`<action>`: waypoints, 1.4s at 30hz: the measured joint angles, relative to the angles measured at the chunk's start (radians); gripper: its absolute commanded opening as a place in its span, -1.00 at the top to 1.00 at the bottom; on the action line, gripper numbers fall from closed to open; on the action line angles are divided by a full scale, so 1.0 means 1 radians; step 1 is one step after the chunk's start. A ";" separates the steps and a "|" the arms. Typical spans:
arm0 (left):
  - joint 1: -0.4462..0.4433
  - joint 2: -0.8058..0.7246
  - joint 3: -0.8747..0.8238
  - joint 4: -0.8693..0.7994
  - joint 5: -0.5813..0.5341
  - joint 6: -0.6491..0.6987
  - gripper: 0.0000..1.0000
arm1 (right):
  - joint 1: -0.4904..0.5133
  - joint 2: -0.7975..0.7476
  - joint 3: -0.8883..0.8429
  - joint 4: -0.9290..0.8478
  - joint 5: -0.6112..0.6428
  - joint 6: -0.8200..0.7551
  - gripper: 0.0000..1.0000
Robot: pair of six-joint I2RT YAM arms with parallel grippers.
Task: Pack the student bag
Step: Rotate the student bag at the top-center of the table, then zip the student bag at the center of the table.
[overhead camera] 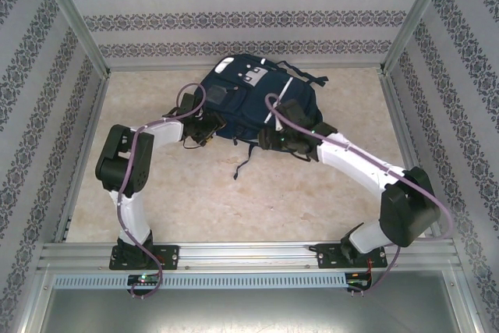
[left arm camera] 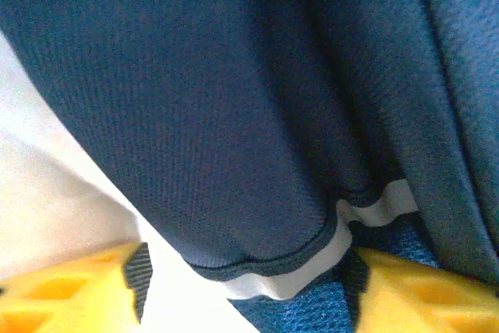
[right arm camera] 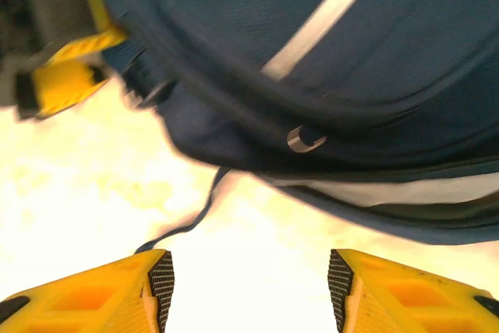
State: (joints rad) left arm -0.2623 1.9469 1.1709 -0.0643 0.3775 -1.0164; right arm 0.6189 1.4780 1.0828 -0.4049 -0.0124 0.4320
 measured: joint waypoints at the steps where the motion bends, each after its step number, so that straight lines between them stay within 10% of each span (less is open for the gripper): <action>1: -0.003 0.011 0.000 0.023 0.000 -0.010 0.13 | 0.027 0.000 -0.007 0.010 0.010 0.003 -0.11; 6: -0.013 0.019 -0.007 0.082 -0.019 -0.054 1.00 | 0.150 0.020 -0.014 0.089 0.072 0.006 -0.21; 22: -0.165 -0.280 -0.070 -0.143 -0.226 -0.132 1.00 | 0.261 0.054 -0.120 0.214 0.209 0.006 0.07; 42: -0.249 -0.306 -0.047 -0.289 -0.311 -0.204 1.00 | 0.309 0.296 -0.089 0.402 0.408 0.067 0.04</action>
State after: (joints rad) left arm -0.5117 1.6405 1.1244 -0.3531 0.0662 -1.2201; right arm 0.9276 1.7737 0.9936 -0.0025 0.3954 0.4988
